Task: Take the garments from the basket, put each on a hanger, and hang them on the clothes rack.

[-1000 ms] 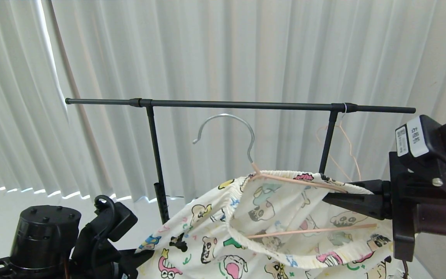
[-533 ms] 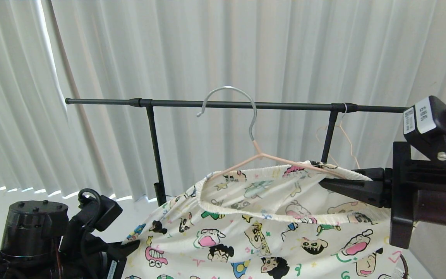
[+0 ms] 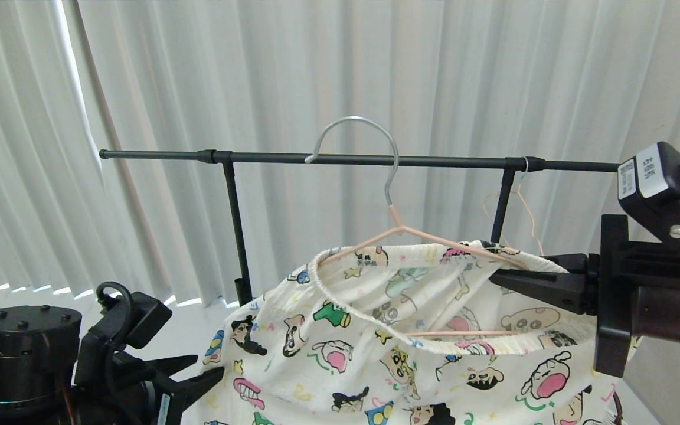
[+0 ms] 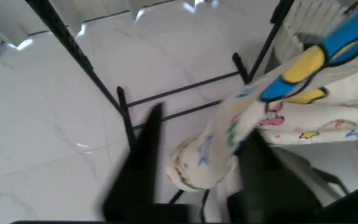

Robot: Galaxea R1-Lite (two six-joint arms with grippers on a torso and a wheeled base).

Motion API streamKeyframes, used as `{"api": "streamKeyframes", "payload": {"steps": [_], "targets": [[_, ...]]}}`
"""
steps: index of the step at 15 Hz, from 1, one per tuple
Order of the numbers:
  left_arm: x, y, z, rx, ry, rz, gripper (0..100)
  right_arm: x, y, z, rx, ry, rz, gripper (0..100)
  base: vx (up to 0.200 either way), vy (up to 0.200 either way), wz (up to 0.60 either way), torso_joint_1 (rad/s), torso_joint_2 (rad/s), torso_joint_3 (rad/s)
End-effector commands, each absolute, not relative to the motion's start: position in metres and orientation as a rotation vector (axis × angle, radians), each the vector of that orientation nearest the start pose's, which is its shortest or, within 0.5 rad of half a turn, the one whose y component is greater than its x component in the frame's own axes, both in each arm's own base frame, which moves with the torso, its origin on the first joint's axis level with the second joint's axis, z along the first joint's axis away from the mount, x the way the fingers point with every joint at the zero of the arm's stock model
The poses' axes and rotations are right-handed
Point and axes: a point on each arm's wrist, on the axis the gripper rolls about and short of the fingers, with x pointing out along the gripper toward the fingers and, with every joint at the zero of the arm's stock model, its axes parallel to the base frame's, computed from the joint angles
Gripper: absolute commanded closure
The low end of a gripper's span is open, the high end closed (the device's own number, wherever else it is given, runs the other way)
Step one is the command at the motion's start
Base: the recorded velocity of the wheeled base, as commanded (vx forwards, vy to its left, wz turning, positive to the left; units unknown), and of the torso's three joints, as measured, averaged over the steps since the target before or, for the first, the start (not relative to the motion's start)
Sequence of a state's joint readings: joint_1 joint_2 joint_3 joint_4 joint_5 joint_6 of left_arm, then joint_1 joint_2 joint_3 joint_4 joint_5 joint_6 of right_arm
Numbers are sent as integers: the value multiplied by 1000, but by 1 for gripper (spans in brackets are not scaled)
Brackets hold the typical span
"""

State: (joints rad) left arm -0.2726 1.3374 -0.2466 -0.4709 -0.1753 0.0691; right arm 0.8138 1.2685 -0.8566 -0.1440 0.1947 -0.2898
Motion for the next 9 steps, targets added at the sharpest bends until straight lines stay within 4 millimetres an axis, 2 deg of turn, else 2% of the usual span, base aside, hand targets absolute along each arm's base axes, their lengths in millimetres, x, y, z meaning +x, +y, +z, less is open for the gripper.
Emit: {"api": "streamKeyframes", "payload": {"steps": [1, 5, 7, 9], "targets": [[147, -46, 127, 62, 530, -453, 0, 134, 148, 257, -341, 134, 1018, 100, 0, 0, 0, 0, 0, 0], [135, -36, 147, 16, 405, -399, 0, 138, 144, 257, -170, 236, 840, 100, 0, 0, 0, 0, 0, 0], [140, -32, 158, 6, 361, -358, 0, 141, 140, 256, -146, 250, 776, 100, 0, 0, 0, 0, 0, 0], [150, -28, 182, 1, 274, -325, 0, 144, 137, 249, -149, 293, 684, 100, 0, 0, 0, 0, 0, 0]]}}
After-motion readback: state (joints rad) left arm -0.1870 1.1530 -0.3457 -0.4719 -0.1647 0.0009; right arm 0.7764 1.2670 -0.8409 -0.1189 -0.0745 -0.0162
